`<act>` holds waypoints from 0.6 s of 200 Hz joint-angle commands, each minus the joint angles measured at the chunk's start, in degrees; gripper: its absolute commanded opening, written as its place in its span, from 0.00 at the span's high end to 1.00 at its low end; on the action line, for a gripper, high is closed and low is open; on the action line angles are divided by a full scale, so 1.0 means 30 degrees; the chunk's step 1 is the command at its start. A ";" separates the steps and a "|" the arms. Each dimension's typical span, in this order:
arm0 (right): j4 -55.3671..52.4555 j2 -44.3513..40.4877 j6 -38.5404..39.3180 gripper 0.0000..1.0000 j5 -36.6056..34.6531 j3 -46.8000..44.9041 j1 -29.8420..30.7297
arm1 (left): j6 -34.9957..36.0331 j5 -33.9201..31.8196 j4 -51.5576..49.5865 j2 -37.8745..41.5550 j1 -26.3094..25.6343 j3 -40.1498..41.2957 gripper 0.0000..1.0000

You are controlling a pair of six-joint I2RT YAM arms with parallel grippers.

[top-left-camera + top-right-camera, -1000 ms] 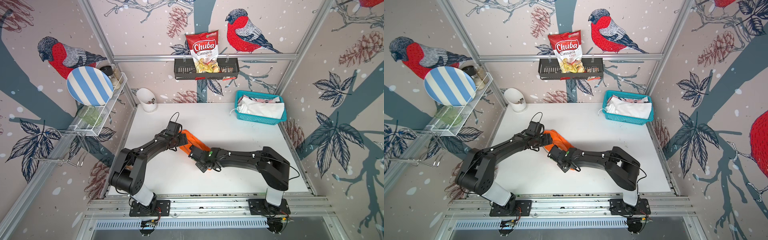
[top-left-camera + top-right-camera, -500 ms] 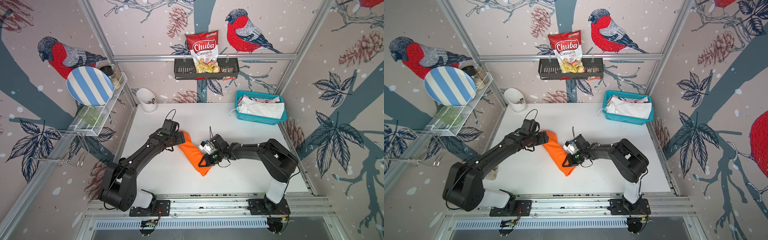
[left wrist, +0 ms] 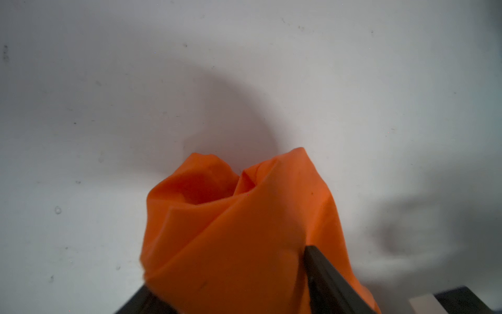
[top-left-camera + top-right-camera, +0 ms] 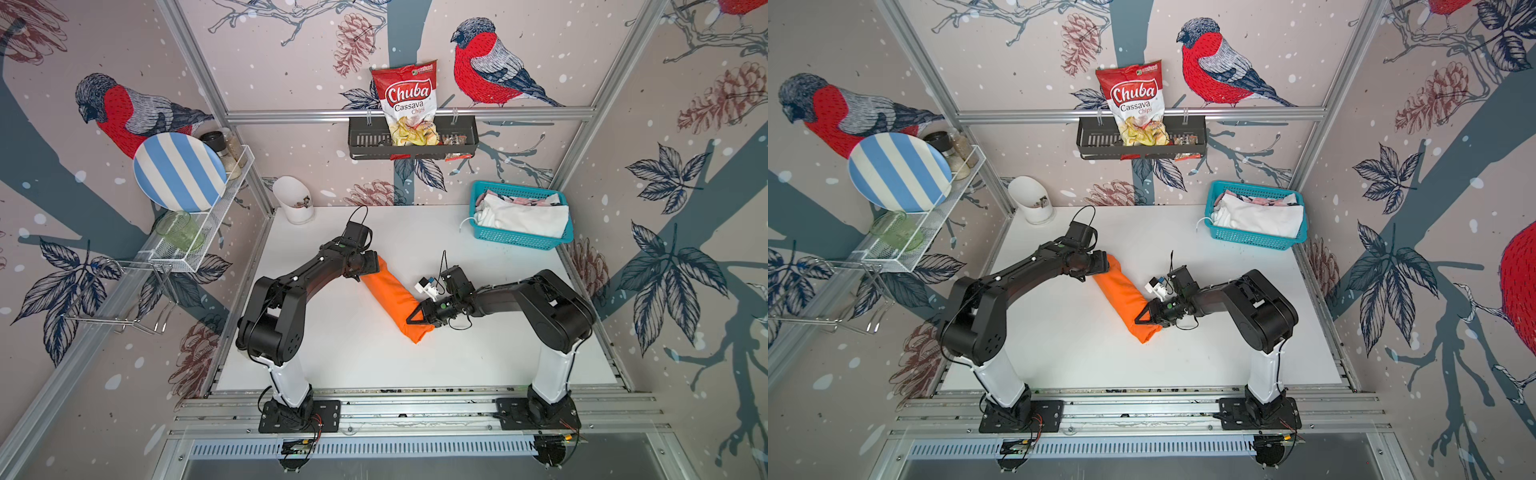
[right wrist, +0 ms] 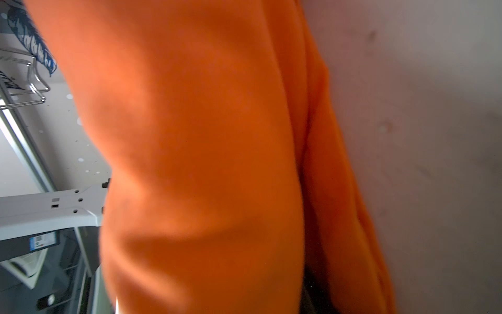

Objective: Roll up the shorts
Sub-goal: Roll the shorts at the center of the board.

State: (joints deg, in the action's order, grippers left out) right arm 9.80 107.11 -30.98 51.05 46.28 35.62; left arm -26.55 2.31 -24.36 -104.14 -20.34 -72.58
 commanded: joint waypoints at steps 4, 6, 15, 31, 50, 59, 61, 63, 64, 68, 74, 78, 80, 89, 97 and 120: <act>-0.3124 -0.1260 0.1158 0.48 -0.5344 -0.0052 0.0236 | 0.0825 -0.0454 -0.0303 -0.1761 0.0187 -0.0871 0.48; -0.3232 -0.1406 0.1180 0.47 -0.5609 -0.0026 0.0274 | 0.0881 -0.0382 -0.0351 -0.1930 0.0187 -0.0978 0.50; -0.3975 -0.2099 0.1343 0.41 -0.6654 0.0039 0.0471 | 0.1134 -0.0130 -0.0567 -0.2816 0.0187 -0.1394 0.54; -0.5450 -0.3419 0.1621 0.36 -0.8436 0.0356 0.0872 | 0.1410 0.0116 -0.0757 -0.3830 0.0184 -0.1761 0.55; -0.7914 -0.5188 0.2140 0.26 -1.2190 0.1273 0.1926 | 0.1657 0.0139 -0.0757 -0.4378 0.0180 -0.1840 0.55; -0.9243 -0.5762 0.2334 0.24 -1.4114 0.2012 0.2505 | 0.1800 0.0196 -0.0757 -0.4506 0.0204 -0.1834 0.55; -0.9552 -0.5864 0.2374 0.23 -1.4547 0.2204 0.2643 | 0.1813 0.0198 -0.0757 -0.4528 0.0213 -0.1848 0.55; -0.9856 -0.5941 0.2392 0.23 -1.4970 0.2376 0.2780 | 0.1838 0.0198 -0.0742 -0.4556 0.0216 -0.1866 0.55; -1.0019 -0.5998 0.2405 0.22 -1.5070 0.2439 0.2851 | 0.1842 0.0198 -0.0764 -0.4565 0.0216 -0.1874 0.55; -1.0613 -0.6148 0.2460 0.22 -1.6044 0.2837 0.3147 | 0.1874 0.0173 -0.0805 -0.4616 0.0217 -0.1889 0.55; -1.1388 -0.6325 0.2513 0.21 -1.7511 0.3439 0.3472 | 0.1935 0.0168 -0.0817 -0.4655 0.0216 -0.1889 0.55; -1.1856 -0.6421 0.2531 0.20 -1.8229 0.3791 0.3741 | 0.1976 0.0178 -0.0841 -0.4662 0.0206 -0.1906 0.55; -1.2072 -0.6476 0.2570 0.20 -1.8542 0.3945 0.3860 | 0.1989 0.0193 -0.0866 -0.4677 0.0221 -0.1910 0.55; -1.2654 -0.6663 0.2787 0.19 -1.9423 0.4536 0.4359 | 0.2035 0.0184 -0.0867 -0.4692 0.0224 -0.1873 0.54; -1.2608 -0.6857 0.2979 0.19 -1.9456 0.4853 0.4667 | 0.2092 0.0198 -0.0849 -0.4692 0.0237 -0.1822 0.54; -1.0412 -0.7400 0.3032 0.43 -1.6216 0.4340 0.4719 | 0.2091 0.0270 -0.0845 -0.4692 0.0248 -0.1714 0.54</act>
State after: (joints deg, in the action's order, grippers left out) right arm -21.96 86.08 -23.40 1.37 60.12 49.80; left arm -20.99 2.87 -22.83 -116.79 -19.92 -78.74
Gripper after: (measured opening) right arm 0.702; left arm 0.464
